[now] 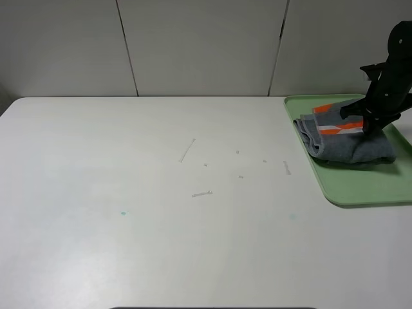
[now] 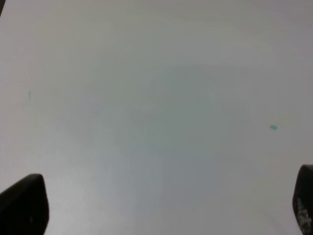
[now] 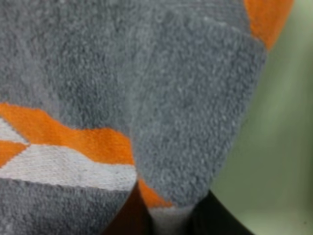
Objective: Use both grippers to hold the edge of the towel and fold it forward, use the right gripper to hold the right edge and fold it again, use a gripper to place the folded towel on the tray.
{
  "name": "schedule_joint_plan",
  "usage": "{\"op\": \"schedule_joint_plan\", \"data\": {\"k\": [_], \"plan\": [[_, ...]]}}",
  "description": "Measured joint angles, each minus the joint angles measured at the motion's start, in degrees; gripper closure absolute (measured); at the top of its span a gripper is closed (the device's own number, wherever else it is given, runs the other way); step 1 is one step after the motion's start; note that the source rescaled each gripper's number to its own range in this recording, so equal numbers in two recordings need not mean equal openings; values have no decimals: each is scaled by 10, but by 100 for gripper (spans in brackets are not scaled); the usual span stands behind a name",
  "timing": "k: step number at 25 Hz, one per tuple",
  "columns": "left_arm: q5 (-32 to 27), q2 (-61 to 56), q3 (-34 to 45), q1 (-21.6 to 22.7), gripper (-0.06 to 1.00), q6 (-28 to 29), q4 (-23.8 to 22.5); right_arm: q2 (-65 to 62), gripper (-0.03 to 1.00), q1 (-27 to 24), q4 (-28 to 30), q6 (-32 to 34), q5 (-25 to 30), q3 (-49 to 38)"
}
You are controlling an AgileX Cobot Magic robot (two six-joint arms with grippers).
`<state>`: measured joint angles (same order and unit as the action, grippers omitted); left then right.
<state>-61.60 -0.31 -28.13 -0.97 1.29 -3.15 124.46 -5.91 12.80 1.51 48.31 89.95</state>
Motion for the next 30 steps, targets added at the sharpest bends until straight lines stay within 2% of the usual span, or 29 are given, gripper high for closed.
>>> {"op": "schedule_joint_plan", "data": {"k": [2,3,4,6,13,19,30], "plan": [[0,0,0,0,-6,0,0,0,21,0,2,2,-2,0],[0,0,0,0,-6,0,0,0,11,0,3,5,-2,0],[0,0,0,0,-6,0,0,0,5,0,4,6,-2,0],[0,0,0,0,-6,0,0,0,0,0,4,14,-1,0],[0,0,0,0,-6,0,0,-3,-3,0,0,18,14,0],[0,0,0,0,-6,0,0,-49,-3,0,-32,19,45,0],[-1,0,0,0,-6,0,0,-177,-3,0,-113,-2,183,0]]}}
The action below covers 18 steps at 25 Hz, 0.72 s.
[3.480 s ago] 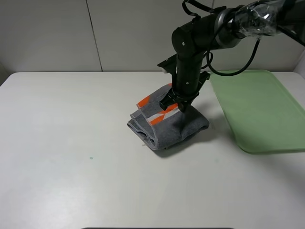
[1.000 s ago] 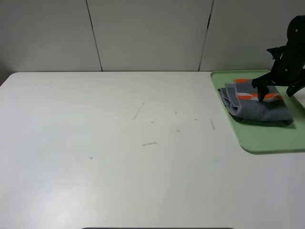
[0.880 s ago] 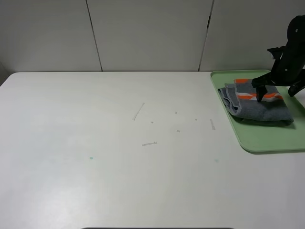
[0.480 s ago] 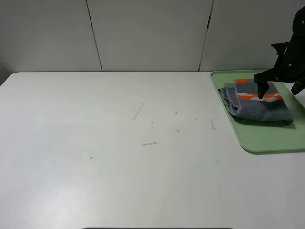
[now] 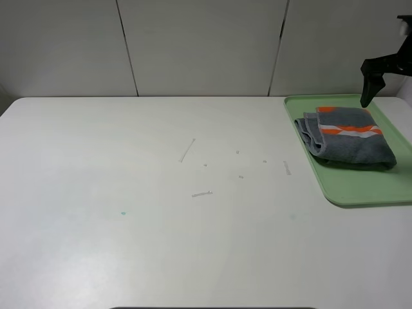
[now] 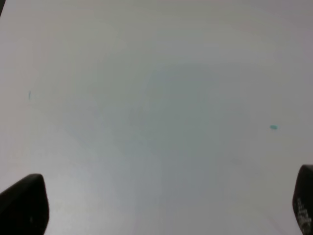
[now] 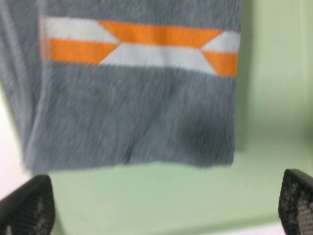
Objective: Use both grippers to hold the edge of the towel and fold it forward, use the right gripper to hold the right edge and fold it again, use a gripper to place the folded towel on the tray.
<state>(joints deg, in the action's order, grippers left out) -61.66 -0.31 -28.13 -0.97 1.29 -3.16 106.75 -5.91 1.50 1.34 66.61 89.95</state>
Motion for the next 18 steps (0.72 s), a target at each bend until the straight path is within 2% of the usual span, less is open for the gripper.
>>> {"op": "schedule_joint_plan", "data": {"k": [4,8,13,18], "plan": [[0,0,0,0,-6,0,0,-40,-3,0,-18,-8,26,-1],[0,0,0,0,-6,0,0,-88,-3,0,-33,-13,28,-25],[0,0,0,0,-6,0,0,-161,-3,0,-46,-17,28,-96],[0,0,0,0,-6,0,0,-247,-3,0,-83,-29,17,-182]]}}
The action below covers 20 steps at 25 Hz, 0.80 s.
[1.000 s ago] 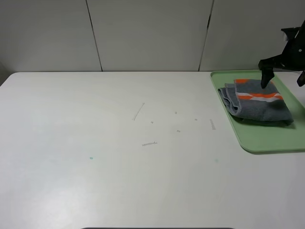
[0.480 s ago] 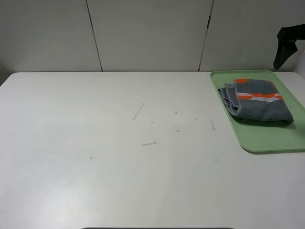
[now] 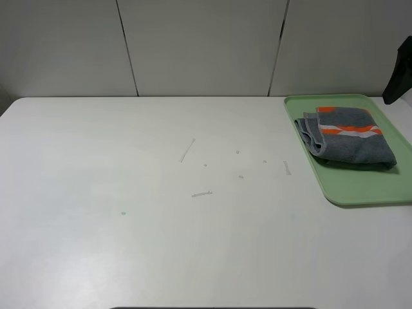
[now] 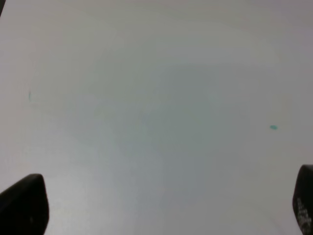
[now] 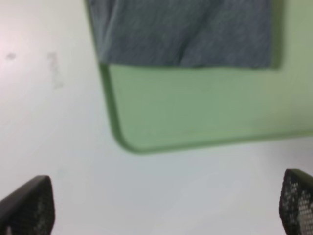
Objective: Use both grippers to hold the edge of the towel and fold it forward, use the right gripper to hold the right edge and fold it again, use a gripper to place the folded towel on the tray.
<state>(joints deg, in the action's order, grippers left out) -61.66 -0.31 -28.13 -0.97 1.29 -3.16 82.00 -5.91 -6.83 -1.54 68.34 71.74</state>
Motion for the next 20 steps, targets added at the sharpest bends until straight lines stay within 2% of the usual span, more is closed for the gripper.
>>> {"op": "schedule_joint_plan", "data": {"k": [10,20], "plan": [[0,0,0,0,-6,0,0,-199,-3,0,-15,-6,-7,-164],[0,0,0,0,-6,0,0,-407,-3,0,-15,-6,-1,-281]]}}
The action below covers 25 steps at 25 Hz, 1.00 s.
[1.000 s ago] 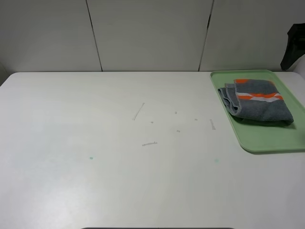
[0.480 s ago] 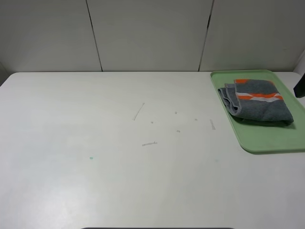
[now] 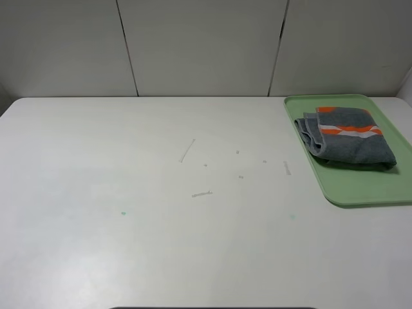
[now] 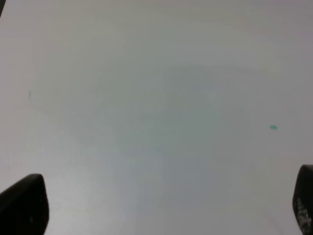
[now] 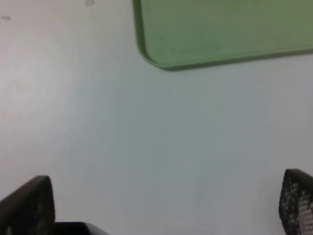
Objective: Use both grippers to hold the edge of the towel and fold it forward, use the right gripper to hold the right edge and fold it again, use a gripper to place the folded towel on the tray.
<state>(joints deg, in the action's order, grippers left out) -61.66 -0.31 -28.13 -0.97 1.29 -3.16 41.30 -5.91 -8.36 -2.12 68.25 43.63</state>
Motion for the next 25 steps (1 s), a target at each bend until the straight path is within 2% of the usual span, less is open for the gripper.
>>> {"op": "schedule_joint_plan", "data": {"k": [6,15,25], "plan": [[-1,0,0,0,-6,0,0,-144,-3,0,0,0,-1,-53],[-1,0,0,0,-6,0,0,-392,-3,0,1,0,-34,-129],[0,0,0,0,-6,0,-3,-417,-3,14,51,2,-89,-153]]}}
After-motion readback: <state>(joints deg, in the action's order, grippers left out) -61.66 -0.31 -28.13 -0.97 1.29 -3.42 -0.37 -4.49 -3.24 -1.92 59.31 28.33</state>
